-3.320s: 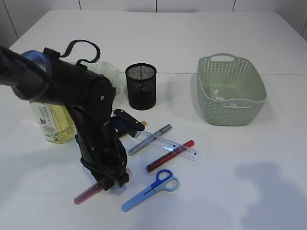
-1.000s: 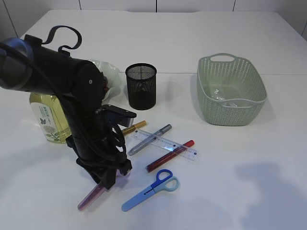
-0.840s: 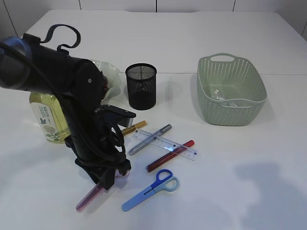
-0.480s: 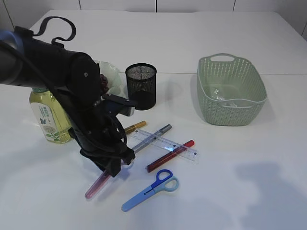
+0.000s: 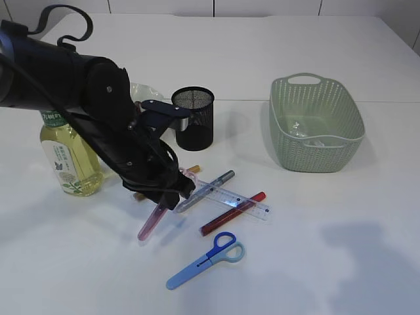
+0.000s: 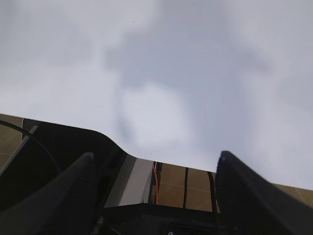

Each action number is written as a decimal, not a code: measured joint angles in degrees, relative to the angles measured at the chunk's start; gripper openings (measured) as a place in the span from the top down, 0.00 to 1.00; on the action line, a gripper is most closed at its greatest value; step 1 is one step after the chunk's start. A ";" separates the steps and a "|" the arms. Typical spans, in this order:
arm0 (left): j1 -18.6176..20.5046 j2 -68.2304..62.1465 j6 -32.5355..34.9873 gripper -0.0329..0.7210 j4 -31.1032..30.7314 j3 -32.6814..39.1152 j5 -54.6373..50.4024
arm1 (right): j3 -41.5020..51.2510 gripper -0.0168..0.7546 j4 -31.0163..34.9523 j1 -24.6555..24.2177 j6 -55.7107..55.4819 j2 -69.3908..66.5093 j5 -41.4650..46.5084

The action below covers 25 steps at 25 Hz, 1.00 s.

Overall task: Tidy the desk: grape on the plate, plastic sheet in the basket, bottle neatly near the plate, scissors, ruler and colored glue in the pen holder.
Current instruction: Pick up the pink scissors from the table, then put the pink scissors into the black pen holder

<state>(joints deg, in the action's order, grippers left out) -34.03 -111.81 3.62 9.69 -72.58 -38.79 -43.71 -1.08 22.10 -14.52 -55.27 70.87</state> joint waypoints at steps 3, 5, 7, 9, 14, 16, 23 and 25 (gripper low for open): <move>0.00 0.00 -0.02 0.71 0.00 0.00 1.82 | 0.00 0.22 0.00 0.00 0.00 0.00 0.00; 0.00 0.00 -0.02 0.71 0.00 0.00 2.72 | 0.00 0.22 0.00 0.00 0.00 0.00 0.00; 0.00 0.00 -0.02 0.71 0.00 0.00 3.48 | 0.00 0.22 0.00 0.00 0.00 0.00 0.00; 0.00 0.14 -0.02 0.71 0.00 0.00 4.04 | 0.00 0.22 0.00 0.00 0.00 0.00 0.00; 0.00 1.74 -0.02 0.71 0.00 0.00 5.65 | 0.00 0.22 0.00 0.00 0.00 0.00 0.00; 0.00 2.70 -0.02 0.71 0.00 0.00 6.19 | 0.00 0.22 0.00 0.00 0.00 0.00 0.00; 0.00 5.11 -0.12 0.71 0.00 0.07 6.80 | 0.00 0.22 -0.61 0.00 0.00 0.00 0.00; 0.00 5.23 -0.12 0.71 0.00 0.07 7.85 | 0.00 0.22 -0.74 0.00 0.00 0.00 0.00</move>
<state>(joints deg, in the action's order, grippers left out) -34.03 -106.59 3.50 9.69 -72.50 -30.94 -43.71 -1.82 22.10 -14.52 -55.27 70.87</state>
